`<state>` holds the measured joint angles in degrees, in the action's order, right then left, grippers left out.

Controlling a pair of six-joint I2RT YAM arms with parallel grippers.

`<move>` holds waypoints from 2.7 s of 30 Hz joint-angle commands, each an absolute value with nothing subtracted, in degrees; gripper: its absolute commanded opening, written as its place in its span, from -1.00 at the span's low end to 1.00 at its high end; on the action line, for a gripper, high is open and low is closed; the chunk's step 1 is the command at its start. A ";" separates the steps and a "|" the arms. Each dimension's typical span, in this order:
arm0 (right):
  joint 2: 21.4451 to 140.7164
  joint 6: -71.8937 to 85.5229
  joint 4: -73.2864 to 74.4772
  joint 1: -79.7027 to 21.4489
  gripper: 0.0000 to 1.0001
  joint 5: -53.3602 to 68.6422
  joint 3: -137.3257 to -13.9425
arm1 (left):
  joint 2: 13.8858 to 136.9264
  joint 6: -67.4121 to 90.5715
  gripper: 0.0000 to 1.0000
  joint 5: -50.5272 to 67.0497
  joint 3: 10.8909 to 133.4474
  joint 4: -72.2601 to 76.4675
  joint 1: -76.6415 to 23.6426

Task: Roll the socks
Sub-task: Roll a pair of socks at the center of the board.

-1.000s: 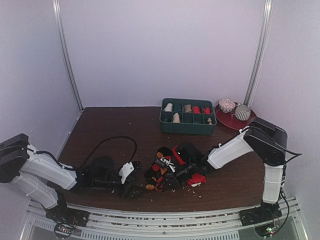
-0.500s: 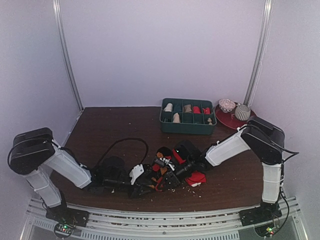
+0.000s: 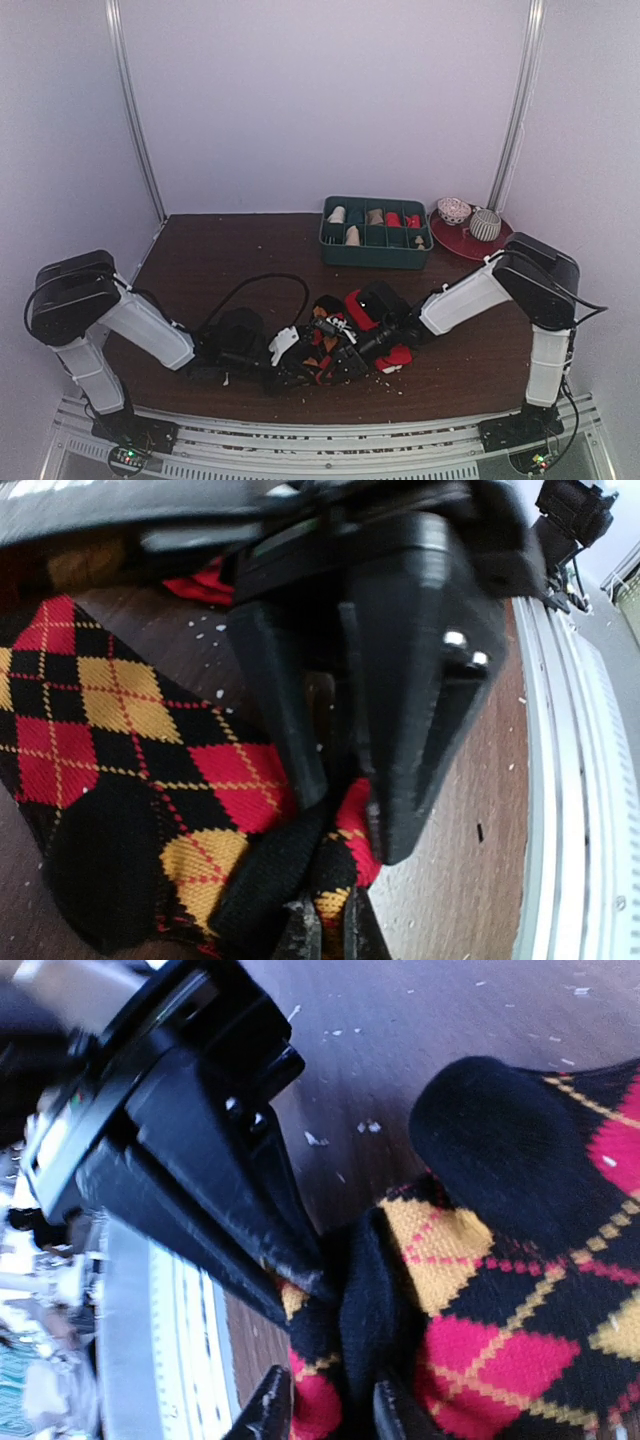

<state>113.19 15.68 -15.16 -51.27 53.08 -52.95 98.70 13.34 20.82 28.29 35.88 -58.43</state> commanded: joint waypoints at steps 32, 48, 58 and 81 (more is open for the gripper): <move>102.14 -29.79 -25.63 -71.80 0.15 0.59 -43.01 | 103.80 20.48 -1.00 37.35 43.86 -5.19 -49.04; 109.66 -24.06 -23.22 -70.09 -0.52 -0.82 -45.62 | 102.57 19.63 -1.00 37.95 43.75 -5.23 -49.04; 109.14 -1.28 -15.40 -61.18 -0.76 29.04 -44.10 | 86.00 18.53 0.08 19.35 41.65 2.62 -49.09; 124.48 18.62 -5.68 -49.26 -0.75 52.05 -50.76 | 91.07 3.99 0.24 17.12 27.68 37.06 -55.37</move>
<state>118.85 18.39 -23.00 -49.01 57.10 -54.46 89.69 5.39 14.70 26.65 32.01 -55.51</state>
